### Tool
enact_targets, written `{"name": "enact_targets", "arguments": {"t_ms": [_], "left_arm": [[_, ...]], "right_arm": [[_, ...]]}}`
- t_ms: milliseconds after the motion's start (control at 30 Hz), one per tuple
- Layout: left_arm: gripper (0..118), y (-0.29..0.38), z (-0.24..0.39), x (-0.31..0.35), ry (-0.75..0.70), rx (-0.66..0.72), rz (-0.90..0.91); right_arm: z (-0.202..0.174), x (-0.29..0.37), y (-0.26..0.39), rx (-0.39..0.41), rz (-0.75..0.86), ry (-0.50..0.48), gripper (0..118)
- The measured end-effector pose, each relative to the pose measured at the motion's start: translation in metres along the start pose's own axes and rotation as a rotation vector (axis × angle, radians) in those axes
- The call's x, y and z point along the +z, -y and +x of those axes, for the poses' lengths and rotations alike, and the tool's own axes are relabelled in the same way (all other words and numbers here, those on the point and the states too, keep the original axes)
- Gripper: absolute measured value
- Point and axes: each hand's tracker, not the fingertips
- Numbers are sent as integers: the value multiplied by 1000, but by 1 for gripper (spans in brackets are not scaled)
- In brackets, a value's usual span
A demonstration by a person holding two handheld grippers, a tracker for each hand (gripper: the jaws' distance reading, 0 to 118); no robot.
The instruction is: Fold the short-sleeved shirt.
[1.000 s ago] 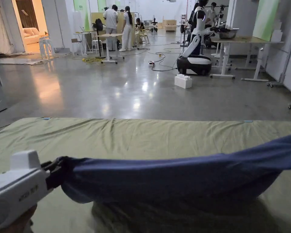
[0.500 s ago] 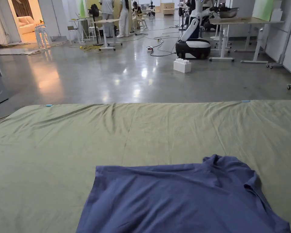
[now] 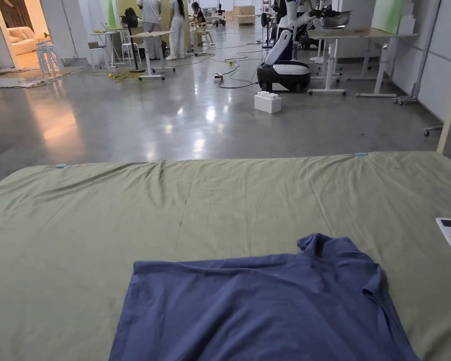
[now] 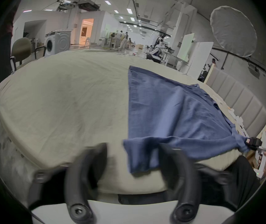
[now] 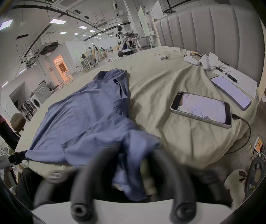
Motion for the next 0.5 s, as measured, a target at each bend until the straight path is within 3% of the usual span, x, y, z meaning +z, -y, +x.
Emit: {"name": "enact_targets", "arguments": {"t_ms": [100,233,333,433,500], "left_arm": [[80,-14,-8,46,-37,73,100],[80,-51,10,112,-117,-97,243],[80,-83,41,149,-174,-135,338],[80,-102,73,174,-123,-124,467],[76,-107,98,184,-99,-178,539]], "right_arm": [[7,22,-7,63,45,33,79],[-7,65,-30,119,168,67,79],[-36,94,-49,134,312,61,79],[-65,113,-65,115,441,27,79],[-85,124,-74,164,499,7,79]]}}
